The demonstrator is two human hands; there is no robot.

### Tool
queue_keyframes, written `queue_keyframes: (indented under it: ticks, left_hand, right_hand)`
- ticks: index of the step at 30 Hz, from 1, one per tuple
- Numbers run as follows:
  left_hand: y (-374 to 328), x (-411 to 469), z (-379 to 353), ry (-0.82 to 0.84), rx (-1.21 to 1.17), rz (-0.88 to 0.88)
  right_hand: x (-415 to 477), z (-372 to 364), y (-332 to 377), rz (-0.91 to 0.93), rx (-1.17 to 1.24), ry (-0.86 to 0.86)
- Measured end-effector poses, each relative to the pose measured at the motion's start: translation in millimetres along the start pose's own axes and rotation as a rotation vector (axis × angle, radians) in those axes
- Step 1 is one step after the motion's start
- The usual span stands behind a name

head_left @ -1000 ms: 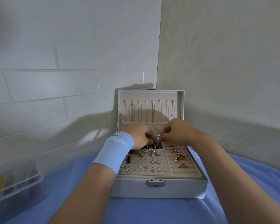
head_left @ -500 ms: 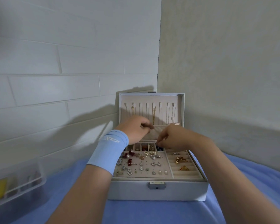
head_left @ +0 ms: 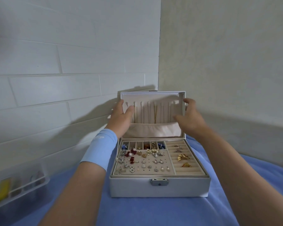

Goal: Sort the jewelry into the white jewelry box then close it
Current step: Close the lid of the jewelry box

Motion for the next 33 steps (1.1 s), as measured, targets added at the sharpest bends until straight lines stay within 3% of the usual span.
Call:
queue_keyframes:
  ticks: [5,13,24,33]
  left_hand:
    - [-9.5,-2.5,21.4,-0.078,-0.107,-0.015]
    - [-42.6,-41.7,48.3,-0.044,0.098,-0.183]
    - [-16.9,-130.8,37.4,0.231,0.368,-0.307]
    - [0.2,-147.5,14.7,0.327,0.604,-0.289]
  right_hand:
    - [-4.9,20.2,5.5,-0.009,0.159,-0.102]
    - [-30.5,49.0,38.6,0.155,-0.257,0.068]
    - [-128.9,31.7,36.3,0.266,-0.893,0.388]
    - [-165.1,-16.6,24.4,0.335,-0.853,0.489]
Point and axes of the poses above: each hand's wrist, its own x-axis towards the middle knuckle, its own z-axis out of the back of the hand, y = z × x, the point moved 8 cm from there along x, towards the middle knuckle, and after that the axes turned 4 degrees about -x, right-handed, at the moved point
